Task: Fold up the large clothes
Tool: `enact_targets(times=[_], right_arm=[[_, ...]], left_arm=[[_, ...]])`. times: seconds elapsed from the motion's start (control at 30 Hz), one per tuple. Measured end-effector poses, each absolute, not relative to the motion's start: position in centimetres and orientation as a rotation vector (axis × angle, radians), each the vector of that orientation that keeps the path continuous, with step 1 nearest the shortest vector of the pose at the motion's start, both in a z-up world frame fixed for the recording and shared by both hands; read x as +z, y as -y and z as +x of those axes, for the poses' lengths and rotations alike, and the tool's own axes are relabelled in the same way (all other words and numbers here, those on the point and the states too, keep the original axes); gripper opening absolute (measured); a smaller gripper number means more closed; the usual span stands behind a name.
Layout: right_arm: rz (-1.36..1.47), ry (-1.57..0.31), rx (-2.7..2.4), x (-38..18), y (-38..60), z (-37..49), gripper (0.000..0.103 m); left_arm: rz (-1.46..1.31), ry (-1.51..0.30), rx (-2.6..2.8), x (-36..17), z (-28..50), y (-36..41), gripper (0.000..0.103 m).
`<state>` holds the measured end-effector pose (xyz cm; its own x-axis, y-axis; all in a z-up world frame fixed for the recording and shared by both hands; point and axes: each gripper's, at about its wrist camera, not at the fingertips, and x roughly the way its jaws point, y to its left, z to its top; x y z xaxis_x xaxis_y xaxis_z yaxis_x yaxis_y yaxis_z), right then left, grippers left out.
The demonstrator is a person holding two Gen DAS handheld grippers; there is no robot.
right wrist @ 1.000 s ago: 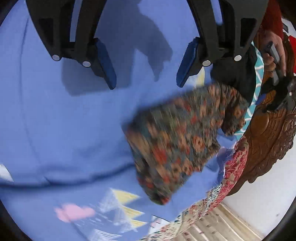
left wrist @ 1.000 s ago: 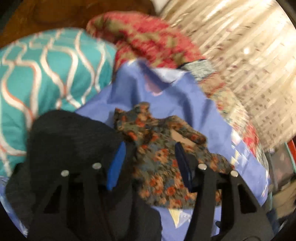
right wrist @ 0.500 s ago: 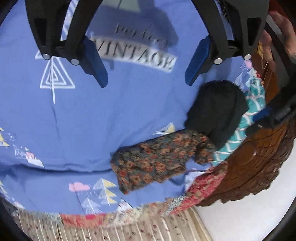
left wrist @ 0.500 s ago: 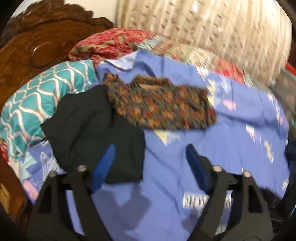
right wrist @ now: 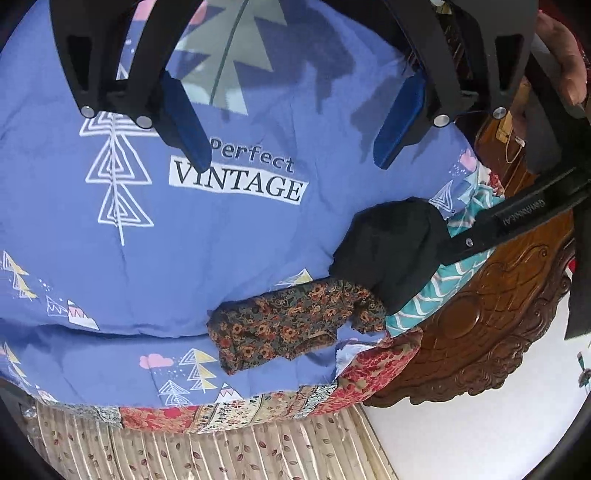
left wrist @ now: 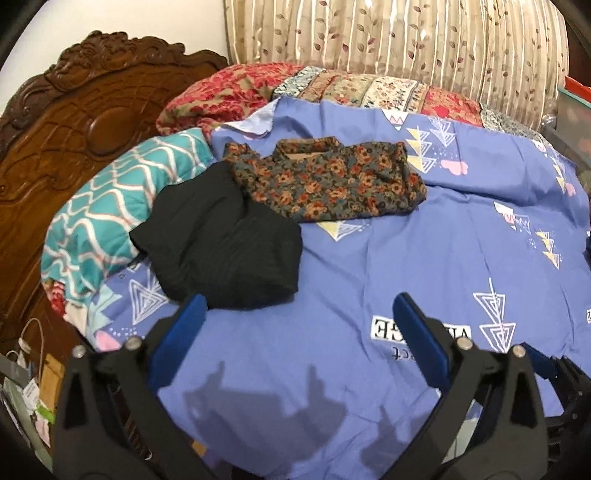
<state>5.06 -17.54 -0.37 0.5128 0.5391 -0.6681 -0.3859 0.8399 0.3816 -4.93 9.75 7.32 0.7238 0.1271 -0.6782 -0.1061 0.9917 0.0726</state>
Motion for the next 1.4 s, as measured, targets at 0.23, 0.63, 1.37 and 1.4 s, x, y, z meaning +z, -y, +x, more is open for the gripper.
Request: enact_targets(times=[0.23, 0.63, 1.37, 1.4], right_arm=[[0.202, -0.825, 0.547, 0.5, 18.4, 4.3, 0.101], [0.174, -0.780, 0.531, 1.2, 18.3, 3.9, 0.101], [0.182, -0.811, 0.535, 0.3, 17.8, 4.6, 0.101], [0.183, -0.811, 0.533, 0.3, 17.9, 4.6, 0.101]], left_arm=[[0.042, -0.759, 0.120, 7.0, -5.7, -9.0, 0.097], [0.044, -0.771, 0.111, 6.5, -5.8, -8.4, 0.097], [0.062, -0.797, 0.106, 5.4, -4.4, -8.1, 0.097], [0.061, -0.798, 0.105, 5.4, -4.4, -8.1, 0.097]])
